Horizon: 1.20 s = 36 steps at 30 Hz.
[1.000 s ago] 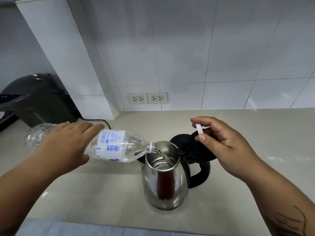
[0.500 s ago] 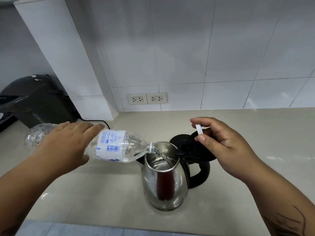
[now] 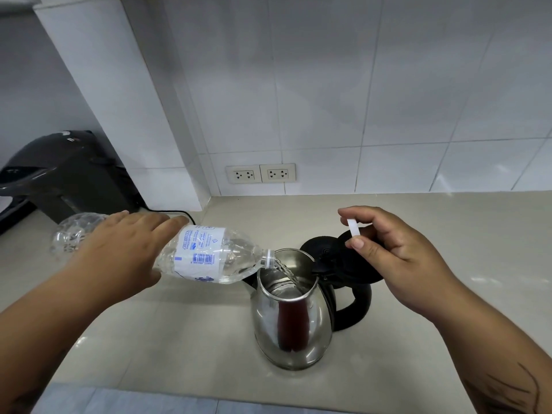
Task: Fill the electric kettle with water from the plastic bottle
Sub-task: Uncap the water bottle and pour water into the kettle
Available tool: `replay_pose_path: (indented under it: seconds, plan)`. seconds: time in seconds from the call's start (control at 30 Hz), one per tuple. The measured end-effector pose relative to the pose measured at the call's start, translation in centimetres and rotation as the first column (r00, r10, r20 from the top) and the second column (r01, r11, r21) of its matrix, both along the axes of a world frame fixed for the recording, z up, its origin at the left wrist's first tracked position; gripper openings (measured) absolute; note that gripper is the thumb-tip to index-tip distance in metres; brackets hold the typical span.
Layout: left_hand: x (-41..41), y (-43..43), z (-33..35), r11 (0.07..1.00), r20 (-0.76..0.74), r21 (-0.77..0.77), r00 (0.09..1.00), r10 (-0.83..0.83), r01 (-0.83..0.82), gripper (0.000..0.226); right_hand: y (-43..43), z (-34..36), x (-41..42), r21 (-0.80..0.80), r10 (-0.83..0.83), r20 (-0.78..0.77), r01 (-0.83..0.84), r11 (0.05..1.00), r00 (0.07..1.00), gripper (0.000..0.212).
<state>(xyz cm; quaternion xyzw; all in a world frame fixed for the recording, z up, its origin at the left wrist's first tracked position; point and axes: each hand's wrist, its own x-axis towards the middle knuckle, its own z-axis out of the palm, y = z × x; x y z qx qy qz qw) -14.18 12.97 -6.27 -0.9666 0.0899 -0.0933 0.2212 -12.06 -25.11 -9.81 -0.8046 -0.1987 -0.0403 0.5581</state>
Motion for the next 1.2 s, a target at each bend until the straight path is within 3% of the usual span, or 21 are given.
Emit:
replay_pose_path:
  seconds: [1.2]
  plan:
    - [0.34,0.49,-0.71,1.0,0.035,-0.015,0.999,-0.024,0.024,0.1,0.15,0.1,-0.06,-0.007,-0.005,0.008,0.005,1.0,1.0,0.04]
